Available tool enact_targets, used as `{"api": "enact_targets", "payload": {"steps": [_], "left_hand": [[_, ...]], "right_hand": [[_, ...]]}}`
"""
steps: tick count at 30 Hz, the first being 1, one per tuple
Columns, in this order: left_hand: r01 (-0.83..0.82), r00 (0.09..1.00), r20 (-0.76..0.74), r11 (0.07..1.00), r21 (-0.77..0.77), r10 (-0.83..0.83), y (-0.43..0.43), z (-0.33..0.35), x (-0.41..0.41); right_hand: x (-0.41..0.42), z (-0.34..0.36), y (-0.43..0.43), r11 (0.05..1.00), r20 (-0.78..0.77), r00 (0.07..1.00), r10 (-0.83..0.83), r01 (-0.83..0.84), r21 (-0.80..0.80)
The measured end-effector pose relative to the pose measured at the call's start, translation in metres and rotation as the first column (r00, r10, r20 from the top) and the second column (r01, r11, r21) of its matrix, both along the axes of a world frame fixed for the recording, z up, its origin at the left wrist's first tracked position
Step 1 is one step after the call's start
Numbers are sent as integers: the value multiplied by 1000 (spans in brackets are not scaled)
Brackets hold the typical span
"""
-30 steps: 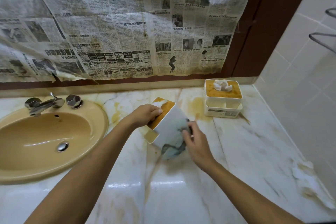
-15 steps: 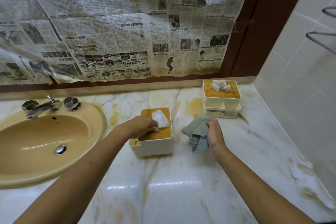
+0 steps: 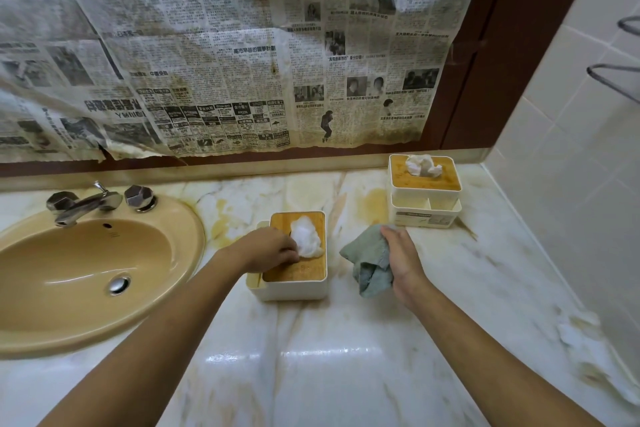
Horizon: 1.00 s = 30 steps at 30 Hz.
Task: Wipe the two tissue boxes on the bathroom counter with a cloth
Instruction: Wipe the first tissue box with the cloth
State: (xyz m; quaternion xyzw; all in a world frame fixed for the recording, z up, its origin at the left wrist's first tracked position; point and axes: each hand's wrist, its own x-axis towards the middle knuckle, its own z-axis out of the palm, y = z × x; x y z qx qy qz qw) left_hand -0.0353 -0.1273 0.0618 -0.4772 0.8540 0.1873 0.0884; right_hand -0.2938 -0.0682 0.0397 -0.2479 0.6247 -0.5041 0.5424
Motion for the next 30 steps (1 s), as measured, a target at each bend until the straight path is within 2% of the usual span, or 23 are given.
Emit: {"api": "enact_targets", "payload": {"steps": [1,3,5,7,11,16,18,24,27,30], "left_hand": [[-78,996,-28,997,23,79,-2,2,-1],[-240,965,-124,969,-61,231,-2,9,-10],[-427,883,-296,886,-182,365,2,13,-25],[-547,807,-373,818,-177,459,5,14,-42],[-563,826,-146,810,-167,544,9,8,-64],[-593,805,-93,788,-168,586,12,7,-67],[-627,779,-121,770,-121,615,12,10,-64],[-716,623,-258,671,190,738,6,24,-58],[-691,640,-272,693,207,719,8,22,-59],[-710,621,-262,672,211,739,9,20,-57]], "right_hand": [[0,0,0,1000,-2,1000,2,-2,1],[0,1,0,1000,-11,1000,11,-11,4],[0,3,0,1000,-17,1000,16,-16,-4],[1,5,0,1000,-19,1000,14,-14,-11],[4,7,0,1000,-19,1000,21,-21,-17],[5,9,2,999,-7,999,33,-33,-26],[5,10,3,999,0,1000,31,-31,-30],[6,10,7,999,3,999,33,-33,-32],[8,11,7,999,-8,999,32,-33,-34],[8,11,6,999,1,999,32,-32,-34]]}}
